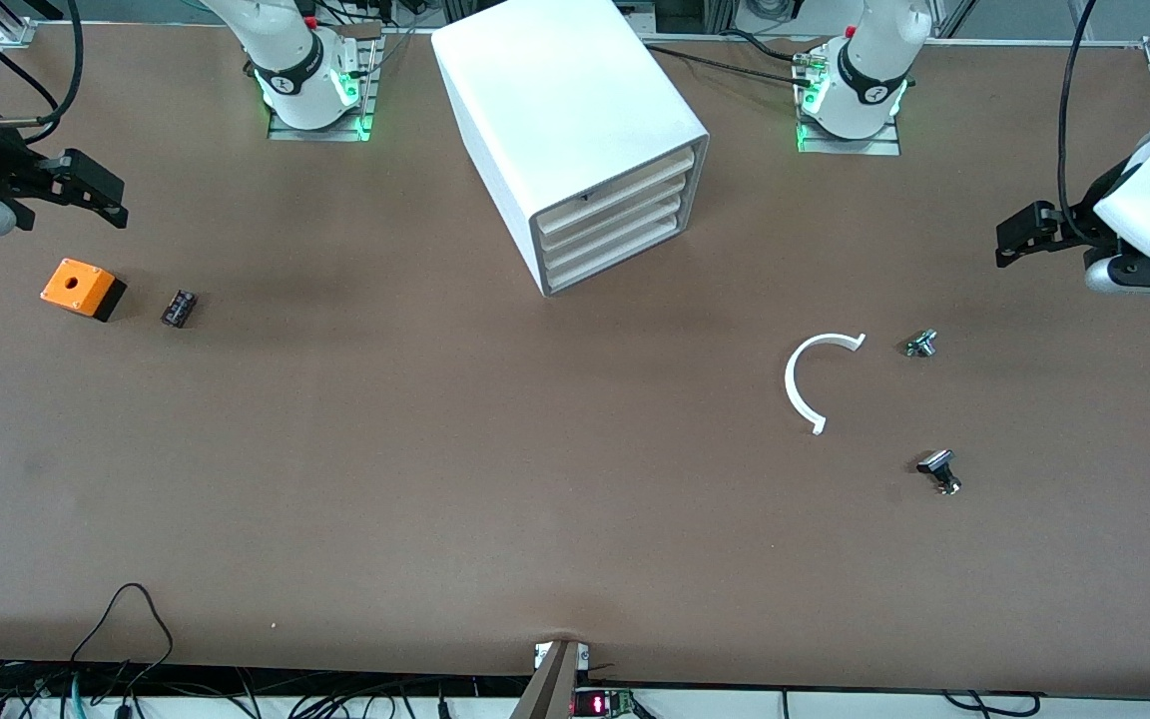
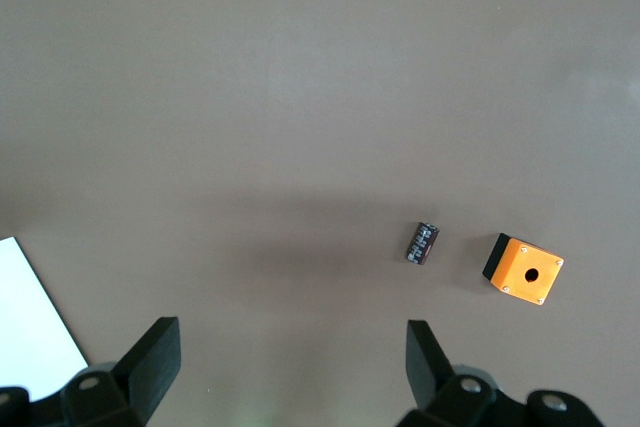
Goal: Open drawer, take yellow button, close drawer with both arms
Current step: 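Reach the left gripper to the drawer handle while the right gripper approaches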
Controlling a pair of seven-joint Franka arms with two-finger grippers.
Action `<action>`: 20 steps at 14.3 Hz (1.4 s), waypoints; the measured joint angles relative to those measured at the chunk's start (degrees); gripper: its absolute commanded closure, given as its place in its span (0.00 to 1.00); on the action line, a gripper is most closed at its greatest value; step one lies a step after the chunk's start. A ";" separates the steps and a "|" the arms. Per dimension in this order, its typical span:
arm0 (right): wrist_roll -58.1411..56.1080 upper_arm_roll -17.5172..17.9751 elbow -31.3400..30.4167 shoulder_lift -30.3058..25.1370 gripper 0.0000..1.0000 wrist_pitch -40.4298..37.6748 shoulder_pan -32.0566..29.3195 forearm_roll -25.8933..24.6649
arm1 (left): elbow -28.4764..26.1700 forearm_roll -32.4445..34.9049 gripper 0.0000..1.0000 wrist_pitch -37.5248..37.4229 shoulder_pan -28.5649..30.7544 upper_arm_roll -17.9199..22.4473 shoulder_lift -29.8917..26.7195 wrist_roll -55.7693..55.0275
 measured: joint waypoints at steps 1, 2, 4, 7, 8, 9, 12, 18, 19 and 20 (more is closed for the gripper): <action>0.33 -0.02 0.01 0.00 0.00 0.00 0.00 0.07 | 0.12 0.00 0.01 -0.02 0.00 0.00 0.00 0.00; 1.25 -0.06 0.07 0.01 0.00 0.02 -0.01 0.13 | 0.15 0.00 0.01 -0.06 0.00 0.00 0.00 0.00; 2.74 -0.06 0.44 0.01 0.00 -0.08 -0.01 0.13 | 0.15 0.00 0.01 -0.30 0.00 0.01 0.01 0.01; 2.96 -0.06 0.47 0.20 0.00 -0.23 -0.01 0.13 | 0.15 0.00 0.01 -1.36 -0.06 -0.02 0.09 0.02; 2.97 -0.06 0.47 0.41 0.00 -0.25 -0.01 0.13 | 0.16 0.00 0.01 -2.33 -0.23 -0.07 0.19 0.03; 2.97 -0.05 0.47 0.64 0.00 -0.25 -0.01 0.13 | 0.20 0.00 0.01 -3.70 -0.48 -0.19 0.30 0.03; 2.97 -0.04 0.47 0.95 0.00 -0.65 -0.01 0.13 | 1.19 -0.56 0.01 -7.14 -1.75 -1.05 1.12 0.09; 3.68 0.17 0.23 1.21 0.00 -3.02 0.25 0.34 | 1.70 -16.74 0.01 -15.86 -3.51 -3.59 5.98 0.18; 3.69 0.22 0.21 1.58 0.00 -3.01 0.82 0.60 | 1.69 -20.64 0.01 -15.91 -3.55 -3.70 7.99 0.21; 4.33 0.28 0.22 2.11 0.00 -2.91 1.92 0.92 | 1.71 -24.49 0.01 -15.45 -3.55 -3.74 10.08 0.34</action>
